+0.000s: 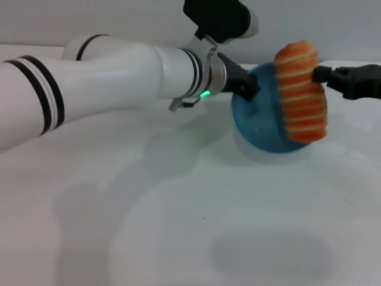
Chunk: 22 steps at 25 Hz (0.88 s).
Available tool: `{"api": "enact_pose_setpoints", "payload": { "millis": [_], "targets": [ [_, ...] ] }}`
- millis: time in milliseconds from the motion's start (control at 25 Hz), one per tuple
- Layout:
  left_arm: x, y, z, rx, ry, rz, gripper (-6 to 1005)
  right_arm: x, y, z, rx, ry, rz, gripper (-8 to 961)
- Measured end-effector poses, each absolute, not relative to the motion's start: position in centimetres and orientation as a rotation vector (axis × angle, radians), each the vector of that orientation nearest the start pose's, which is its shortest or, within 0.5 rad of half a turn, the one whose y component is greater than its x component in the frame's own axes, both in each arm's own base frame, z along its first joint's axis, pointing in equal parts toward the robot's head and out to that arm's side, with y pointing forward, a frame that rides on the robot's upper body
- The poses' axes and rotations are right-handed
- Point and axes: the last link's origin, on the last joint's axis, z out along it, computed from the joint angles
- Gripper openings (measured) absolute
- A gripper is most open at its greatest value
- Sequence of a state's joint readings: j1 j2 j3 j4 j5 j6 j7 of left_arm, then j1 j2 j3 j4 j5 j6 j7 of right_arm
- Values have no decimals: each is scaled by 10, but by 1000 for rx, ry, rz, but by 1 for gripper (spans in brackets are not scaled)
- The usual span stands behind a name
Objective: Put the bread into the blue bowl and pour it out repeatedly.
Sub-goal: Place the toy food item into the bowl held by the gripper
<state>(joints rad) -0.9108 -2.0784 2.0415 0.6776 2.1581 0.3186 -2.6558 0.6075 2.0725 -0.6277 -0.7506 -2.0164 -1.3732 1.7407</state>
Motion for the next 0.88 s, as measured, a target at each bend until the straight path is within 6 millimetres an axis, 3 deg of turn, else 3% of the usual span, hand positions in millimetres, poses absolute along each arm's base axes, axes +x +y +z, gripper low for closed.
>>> {"api": "enact_pose_setpoints", "payload": {
  "millis": [320, 600, 880],
  "targets": [
    [-119, 406, -146, -2505, -521, -48, 1, 252, 387, 23, -2416, 935, 743, 88],
    [-121, 406, -145, -2497, -539, -57, 1, 257, 380, 13, -2454, 961, 710, 125],
    [-122, 407, -143, -2478, -542, -84, 0, 264, 376, 16, -2417, 988, 734, 163]
  ]
}}
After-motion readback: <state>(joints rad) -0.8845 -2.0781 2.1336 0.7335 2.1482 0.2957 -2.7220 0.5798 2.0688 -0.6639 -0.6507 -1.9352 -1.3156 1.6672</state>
